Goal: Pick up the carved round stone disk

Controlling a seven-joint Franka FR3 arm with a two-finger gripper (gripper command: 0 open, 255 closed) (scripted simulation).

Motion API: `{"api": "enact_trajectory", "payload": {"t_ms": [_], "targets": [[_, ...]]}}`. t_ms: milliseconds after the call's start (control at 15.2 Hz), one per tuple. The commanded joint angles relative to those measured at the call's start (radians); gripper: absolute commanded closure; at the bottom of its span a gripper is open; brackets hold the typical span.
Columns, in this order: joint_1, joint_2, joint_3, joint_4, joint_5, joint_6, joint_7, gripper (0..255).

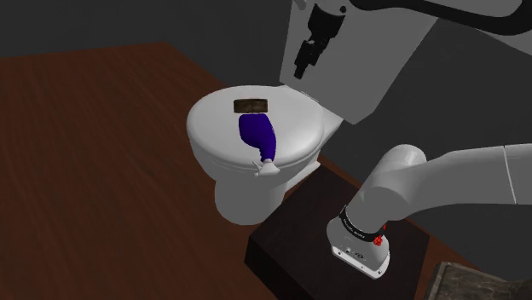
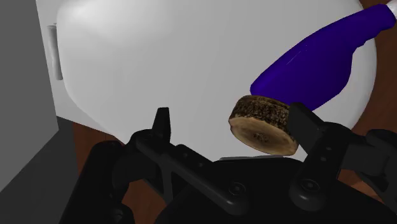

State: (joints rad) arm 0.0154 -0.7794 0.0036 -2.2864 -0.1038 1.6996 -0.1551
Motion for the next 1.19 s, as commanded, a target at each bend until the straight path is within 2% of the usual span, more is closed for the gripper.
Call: {"api": "enact_trajectory", "payload": {"t_ms": [0,264,528,792,990,1122], "targets": [[0.0,0.0,0.0,0.0,0.0,0.0,0.0,0],[-0.001,0.1,0.156,0.025,-0.086,0.052,0.103,0],[-0.019,0.225,0.314,0.067,-0.2,0.08,0.221,0],[-0.049,0.381,0.474,0.129,-0.35,0.069,0.359,0],[-0.072,0.523,0.589,0.189,-0.489,0.025,0.472,0],[-0.069,0.529,0.589,0.168,-0.494,0.043,0.489,0]]}}
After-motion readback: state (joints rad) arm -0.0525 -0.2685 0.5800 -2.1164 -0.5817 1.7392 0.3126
